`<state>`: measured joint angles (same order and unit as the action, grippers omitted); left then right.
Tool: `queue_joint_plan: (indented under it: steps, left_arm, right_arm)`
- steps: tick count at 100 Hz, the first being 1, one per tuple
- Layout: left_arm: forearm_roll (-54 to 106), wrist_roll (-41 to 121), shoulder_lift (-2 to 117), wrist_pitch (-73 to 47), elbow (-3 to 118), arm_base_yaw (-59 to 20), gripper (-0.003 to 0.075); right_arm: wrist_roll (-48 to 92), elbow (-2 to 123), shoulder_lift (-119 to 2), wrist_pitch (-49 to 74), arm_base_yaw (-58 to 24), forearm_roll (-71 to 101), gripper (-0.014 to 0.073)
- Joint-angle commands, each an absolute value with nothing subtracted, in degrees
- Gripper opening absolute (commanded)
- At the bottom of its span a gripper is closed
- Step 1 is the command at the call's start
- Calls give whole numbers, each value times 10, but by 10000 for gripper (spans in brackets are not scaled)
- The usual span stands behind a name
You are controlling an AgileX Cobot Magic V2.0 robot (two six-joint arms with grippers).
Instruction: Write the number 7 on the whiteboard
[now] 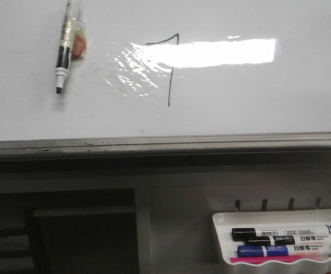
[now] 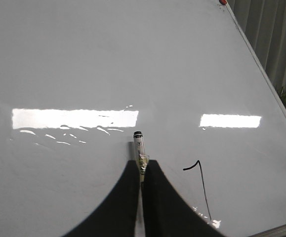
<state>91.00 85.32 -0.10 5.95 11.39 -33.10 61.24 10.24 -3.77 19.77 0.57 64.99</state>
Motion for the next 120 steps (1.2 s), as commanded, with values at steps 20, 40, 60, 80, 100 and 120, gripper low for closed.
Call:
queue_joint_plan:
  steps: [20,40,60,80,100,120]
  left_arm:
    - [426,492,41,61,129,-281,-20]
    - [175,221,73,-5,122,-168,-20]
    - [57,89,44,31,58,-106,-20]
    - [22,54,3,36,1,-65,-20]
    - [36,54,-20,6,-21,-24,-20]
    - [36,54,-20,12,-21,7,-20]
  right_arm:
    - [616,118,-42,176,9,666,-64]
    - [616,118,-42,176,9,666,-64]
    - [616,118,-42,176,9,666,-64]
    - [616,118,-42,176,9,666,-64]
    - [616,118,-42,176,9,666,-64]
    - [616,118,-42,176,9,666,-64]
